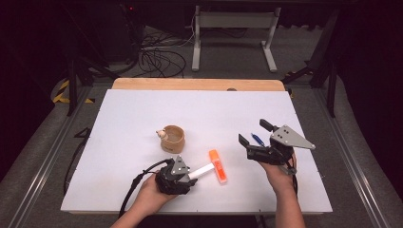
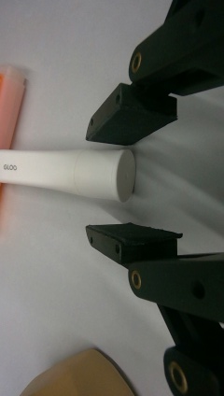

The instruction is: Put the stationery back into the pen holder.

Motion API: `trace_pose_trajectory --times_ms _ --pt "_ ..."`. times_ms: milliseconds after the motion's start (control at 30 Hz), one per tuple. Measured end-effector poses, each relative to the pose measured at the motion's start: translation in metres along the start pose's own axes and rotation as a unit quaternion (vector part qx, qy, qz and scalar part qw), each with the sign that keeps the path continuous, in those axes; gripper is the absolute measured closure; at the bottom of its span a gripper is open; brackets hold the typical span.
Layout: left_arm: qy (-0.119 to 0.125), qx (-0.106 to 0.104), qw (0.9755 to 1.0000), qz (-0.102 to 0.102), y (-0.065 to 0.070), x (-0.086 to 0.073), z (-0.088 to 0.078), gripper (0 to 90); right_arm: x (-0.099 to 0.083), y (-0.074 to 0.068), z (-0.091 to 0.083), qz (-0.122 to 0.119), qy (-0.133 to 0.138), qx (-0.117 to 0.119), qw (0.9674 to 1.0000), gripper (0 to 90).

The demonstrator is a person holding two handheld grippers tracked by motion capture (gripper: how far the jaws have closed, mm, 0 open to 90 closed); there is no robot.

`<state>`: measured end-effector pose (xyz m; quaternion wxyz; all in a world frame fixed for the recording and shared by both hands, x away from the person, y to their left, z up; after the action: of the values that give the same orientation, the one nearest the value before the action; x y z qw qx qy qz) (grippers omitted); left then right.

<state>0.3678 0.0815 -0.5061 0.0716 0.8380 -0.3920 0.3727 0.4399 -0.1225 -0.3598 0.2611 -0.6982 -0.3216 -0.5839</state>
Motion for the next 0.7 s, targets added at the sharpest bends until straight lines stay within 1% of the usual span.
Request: trace_pose_trajectory --times_ms 100,233,300,533,700 --pt "-0.002 -0.002 1.0 -0.001 -0.0009 -0.0008 -0.0002 50.0 -0.0002 0.0 0.0003 -0.001 -0.001 0.001 1.0 11.9" --pt "0.002 -0.005 1.0 -0.001 0.0001 -0.0002 0.0001 53.5 0.0 -0.0001 0.0009 -0.004 0.0 0.001 1.0 11.9" --pt "0.005 -0.006 1.0 0.001 0.0003 0.0 0.0001 54.0 0.0 -0.0002 0.0009 -0.004 -0.001 0.001 1.0 11.9" --pt "0.006 -0.012 0.9999 0.005 0.0009 -0.0003 -0.0006 61.1 0.0005 -0.001 0.0011 -0.004 0.0 0.002 1.0 11.9" --pt "0.005 -0.013 0.9999 0.009 0.0008 -0.0008 -0.0014 63.9 0.0002 -0.0014 0.0015 -0.003 -0.001 0.003 1.0 11.9"
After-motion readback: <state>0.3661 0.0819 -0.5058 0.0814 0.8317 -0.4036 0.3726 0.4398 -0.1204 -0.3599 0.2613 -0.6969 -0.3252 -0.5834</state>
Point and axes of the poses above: each handheld gripper's, and its own axes: z roughly forward along the jaws, x roughly out of its top, y roughly to its right, the point moved 10 cm from there along z, roughly forward along the jaws, and after that the axes turned 12 degrees about x, right-handed, at the moved point
